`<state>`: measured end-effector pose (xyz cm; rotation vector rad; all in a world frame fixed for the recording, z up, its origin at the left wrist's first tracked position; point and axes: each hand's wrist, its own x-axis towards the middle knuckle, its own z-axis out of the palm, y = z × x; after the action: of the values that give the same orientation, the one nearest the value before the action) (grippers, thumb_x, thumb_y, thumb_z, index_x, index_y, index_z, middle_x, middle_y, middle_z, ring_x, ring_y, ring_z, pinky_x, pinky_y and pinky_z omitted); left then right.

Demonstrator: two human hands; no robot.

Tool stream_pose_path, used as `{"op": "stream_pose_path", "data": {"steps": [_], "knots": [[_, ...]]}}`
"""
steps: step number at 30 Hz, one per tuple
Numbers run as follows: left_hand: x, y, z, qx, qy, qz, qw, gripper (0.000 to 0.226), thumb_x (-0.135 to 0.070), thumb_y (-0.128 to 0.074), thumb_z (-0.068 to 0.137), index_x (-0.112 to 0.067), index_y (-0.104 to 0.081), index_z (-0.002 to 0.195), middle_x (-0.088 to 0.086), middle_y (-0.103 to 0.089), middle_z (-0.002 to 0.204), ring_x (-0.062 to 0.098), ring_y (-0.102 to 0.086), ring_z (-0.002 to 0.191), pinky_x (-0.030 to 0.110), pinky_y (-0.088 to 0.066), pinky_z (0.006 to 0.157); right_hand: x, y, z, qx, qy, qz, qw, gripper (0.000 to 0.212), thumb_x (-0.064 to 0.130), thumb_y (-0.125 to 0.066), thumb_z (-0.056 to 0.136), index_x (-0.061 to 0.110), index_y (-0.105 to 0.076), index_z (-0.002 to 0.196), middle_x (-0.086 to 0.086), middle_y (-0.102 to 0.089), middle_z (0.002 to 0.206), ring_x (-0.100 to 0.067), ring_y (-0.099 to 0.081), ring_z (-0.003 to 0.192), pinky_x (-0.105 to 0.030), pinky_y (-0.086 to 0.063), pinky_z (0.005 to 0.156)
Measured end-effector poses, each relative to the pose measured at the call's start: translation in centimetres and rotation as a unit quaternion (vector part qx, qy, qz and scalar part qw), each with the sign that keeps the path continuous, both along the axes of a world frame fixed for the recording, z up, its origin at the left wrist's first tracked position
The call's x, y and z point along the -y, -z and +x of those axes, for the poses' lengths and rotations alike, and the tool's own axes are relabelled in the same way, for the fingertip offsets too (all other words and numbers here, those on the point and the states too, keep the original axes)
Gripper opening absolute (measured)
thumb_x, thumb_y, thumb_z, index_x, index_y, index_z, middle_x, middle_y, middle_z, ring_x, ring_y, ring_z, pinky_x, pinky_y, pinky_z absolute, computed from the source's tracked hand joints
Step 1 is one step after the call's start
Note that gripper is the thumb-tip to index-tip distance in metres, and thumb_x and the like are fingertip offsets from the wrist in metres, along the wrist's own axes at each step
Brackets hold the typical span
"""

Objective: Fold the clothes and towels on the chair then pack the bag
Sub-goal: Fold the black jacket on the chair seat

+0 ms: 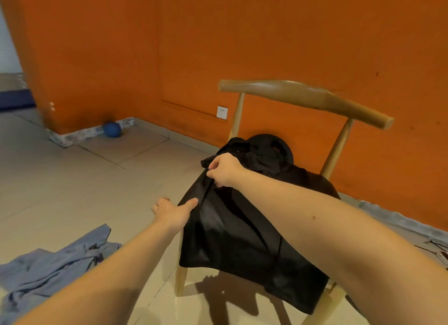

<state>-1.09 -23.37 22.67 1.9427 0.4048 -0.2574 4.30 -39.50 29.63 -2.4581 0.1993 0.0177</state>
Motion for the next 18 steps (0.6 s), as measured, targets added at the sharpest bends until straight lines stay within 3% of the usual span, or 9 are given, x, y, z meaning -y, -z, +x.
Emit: {"op": "stream_pose_path", "data": {"steps": [3,4,6,8,11,13,16,18], "knots": [[-0.8,0.8,-0.7,-0.061,0.076,-0.051,0.994,0.125,-0.070,-0.084,0.052,-0.017,-0.025,0.149,0.011,-0.047,0.143,0.038,-0.056,0.122,0.054,-0.055,0.096,-2.4,0.6,0.6,-0.024,0.018,-0.024,0.999,0.020,0.022,-0.070,0.095,0.007,-0.063,0.084,-0.012,-0.065,0.076,-0.028,-0.064,0.064,-0.035,-0.057,0.066],[-1.1,1.0,-0.8,-0.067,0.103,-0.036,0.992,0.123,-0.066,-0.085,0.051,-0.017,-0.025,0.146,0.011,-0.049,0.140,0.037,-0.057,0.121,0.054,-0.056,0.096,-3.1,0.7,0.6,-0.035,0.029,-0.036,0.998,0.030,0.031,-0.071,0.095,0.007,-0.060,0.081,-0.010,-0.063,0.072,-0.027,-0.064,0.061,-0.034,-0.056,0.064],[-1.5,1.1,-1.1,-0.060,0.138,-0.014,0.988,0.098,-0.046,-0.090,0.067,-0.015,-0.030,0.138,0.010,-0.054,0.129,0.034,-0.060,0.115,0.050,-0.056,0.096,-4.3,1.0,0.6,-0.056,0.044,-0.069,0.995,0.039,0.042,-0.071,0.093,0.006,-0.061,0.085,-0.009,-0.064,0.074,-0.026,-0.064,0.059,-0.033,-0.056,0.063],[-2.0,1.0,-1.3,-0.041,0.143,-0.006,0.989,0.063,-0.029,-0.082,0.085,-0.014,-0.038,0.127,0.007,-0.057,0.112,0.029,-0.063,0.102,0.044,-0.058,0.090,-4.8,1.4,0.6,-0.082,0.050,-0.104,0.990,0.033,0.035,-0.073,0.092,0.003,-0.065,0.097,-0.012,-0.068,0.085,-0.028,-0.070,0.068,-0.035,-0.061,0.069],[-3.5,0.5,-1.6,-0.020,0.158,0.047,0.986,0.029,-0.029,-0.066,0.099,-0.009,-0.054,0.115,0.007,-0.064,0.106,0.024,-0.066,0.092,0.037,-0.058,0.082,-5.1,1.6,0.7,-0.092,0.067,-0.125,0.986,0.017,0.015,-0.060,0.097,-0.001,-0.061,0.101,-0.016,-0.066,0.085,-0.032,-0.071,0.071,-0.035,-0.059,0.067],[-4.8,0.2,-1.9,-0.018,0.190,0.066,0.979,0.024,-0.031,-0.057,0.104,-0.009,-0.062,0.114,0.009,-0.068,0.106,0.025,-0.067,0.095,0.036,-0.058,0.083,-5.1,1.3,1.0,-0.085,0.082,-0.111,0.987,0.016,0.013,-0.054,0.099,-0.001,-0.058,0.093,-0.018,-0.066,0.086,-0.032,-0.071,0.072,-0.035,-0.059,0.067],[-6.3,-0.5,-2.3,-0.002,0.203,0.062,0.977,0.033,-0.038,-0.048,0.107,-0.009,-0.061,0.114,0.009,-0.066,0.105,0.025,-0.064,0.095,0.034,-0.051,0.077,-5.1,0.8,1.3,-0.088,0.105,-0.040,0.990,0.016,0.012,-0.054,0.097,-0.002,-0.062,0.099,-0.017,-0.073,0.092,-0.032,-0.076,0.079,-0.038,-0.064,0.075],[-6.7,-1.2,-2.6,0.023,0.204,0.076,0.976,0.038,-0.044,-0.043,0.107,-0.010,-0.060,0.110,0.008,-0.064,0.100,0.023,-0.062,0.092,0.031,-0.044,0.073,-5.2,0.6,1.4,-0.080,0.109,0.046,0.990,0.012,0.011,-0.057,0.095,0.001,-0.059,0.101,-0.013,-0.069,0.096,-0.030,-0.074,0.081,-0.033,-0.061,0.060]]}}
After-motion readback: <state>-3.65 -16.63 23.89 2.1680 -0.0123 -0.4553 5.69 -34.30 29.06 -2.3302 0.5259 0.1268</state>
